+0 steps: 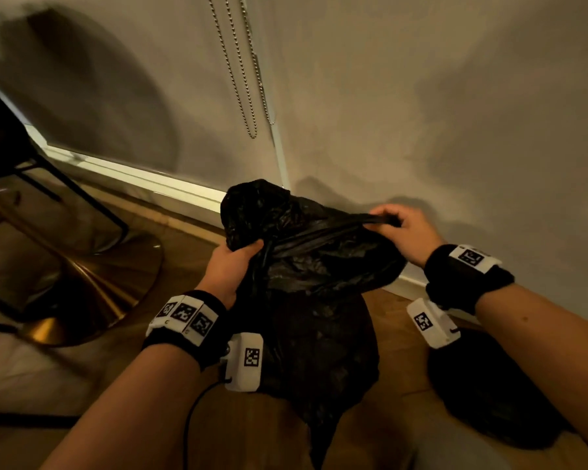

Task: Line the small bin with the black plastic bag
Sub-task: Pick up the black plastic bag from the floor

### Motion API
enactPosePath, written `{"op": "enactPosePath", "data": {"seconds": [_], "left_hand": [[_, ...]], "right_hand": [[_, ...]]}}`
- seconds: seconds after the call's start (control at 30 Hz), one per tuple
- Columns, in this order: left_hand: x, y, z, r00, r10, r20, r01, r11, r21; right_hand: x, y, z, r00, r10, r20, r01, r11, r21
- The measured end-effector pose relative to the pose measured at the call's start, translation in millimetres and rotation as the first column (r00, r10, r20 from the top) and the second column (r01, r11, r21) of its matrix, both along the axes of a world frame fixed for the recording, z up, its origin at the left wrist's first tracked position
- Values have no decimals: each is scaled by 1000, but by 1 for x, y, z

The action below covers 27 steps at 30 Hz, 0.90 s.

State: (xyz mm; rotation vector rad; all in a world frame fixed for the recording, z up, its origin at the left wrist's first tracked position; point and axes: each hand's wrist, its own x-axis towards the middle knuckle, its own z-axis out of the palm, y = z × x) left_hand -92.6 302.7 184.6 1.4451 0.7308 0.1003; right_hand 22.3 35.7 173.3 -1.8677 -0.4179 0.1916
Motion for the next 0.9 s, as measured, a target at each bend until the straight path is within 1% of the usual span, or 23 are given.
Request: {"op": "enactPosePath", "data": {"seconds": [0.03,0.07,0.1,0.13,0.17,0.2,0.23,0.27,0.3,0.33,0.4,0.43,0.47,0.5,0.57,0.6,0.63,0.67,0.7,0.73,0.77,0.83,0.9], "left_hand": [[-1,1,2,1000,14,7,-14,999,-37],[-1,0,4,1000,21,15,-19,997,-76],[-1,0,7,999,27,26,-24,993,-112],[-1,0,10,999,31,40,-26,991,-132],[-1,1,12,998,39,52,-32,991,-133],[-2,4,13,997,47,56,-40,991,-126],[-2,8,14,997,62,54,-55,992,-116],[-4,12,12,996,82,46,-77,991,-107],[-6,17,9,994,100,32,-96,990,-102],[-8,19,7,994,107,23,-104,989,-106],[-12,16,3,994,110,13,-108,985,-132],[-13,13,2,993,114,18,-110,983,-148],[-14,8,3,993,115,24,-110,981,-161],[-14,3,4,993,111,30,-104,978,-178],[-14,-8,7,994,98,44,-86,972,-216],[-13,-15,10,995,88,49,-74,969,-238],[-13,-21,13,996,77,46,-62,964,-259],[-11,-26,14,998,57,40,-44,959,-279],[-11,-32,15,999,37,34,-25,953,-301],[-10,-36,16,999,20,28,-10,947,-322],[-11,-38,17,1000,14,21,-6,941,-340],[-14,-36,17,1000,2,17,4,933,-361],[-20,-26,14,1000,2,26,7,941,-339]], "right_hand": [[2,1,-1,996,-81,-28,82,996,30],[2,2,-4,989,-128,-69,129,992,8],[1,4,-4,982,-124,-141,112,990,-86],[0,4,-7,979,-74,-191,35,979,-202],[-2,3,-6,970,-1,-244,-77,948,-309],[-2,2,-4,961,44,-274,-146,920,-365],[0,-1,-1,963,46,-264,-144,919,-367],[3,-5,4,972,18,-233,-95,941,-324],[7,-11,8,979,-45,-201,-8,967,-255],[13,-17,11,978,-139,-157,111,979,-174],[14,-25,17,938,-345,-13,342,934,-106],[6,-24,19,914,-400,69,405,909,-99],[-9,-19,22,901,-405,156,423,901,-99],[-27,-12,26,896,-377,235,407,908,-96],[-66,7,26,893,-239,381,301,947,-111],[-81,18,24,870,-143,472,250,953,-172],[-91,29,21,832,-34,554,217,939,-268],[-96,40,17,805,82,588,178,911,-371],[-98,49,14,802,175,571,133,880,-456],[-97,56,12,824,223,520,86,859,-505],[-93,61,12,851,235,469,50,853,-519],[-79,65,10,887,209,411,8,884,-468],[-64,59,12,905,189,381,-40,930,-366]]}}
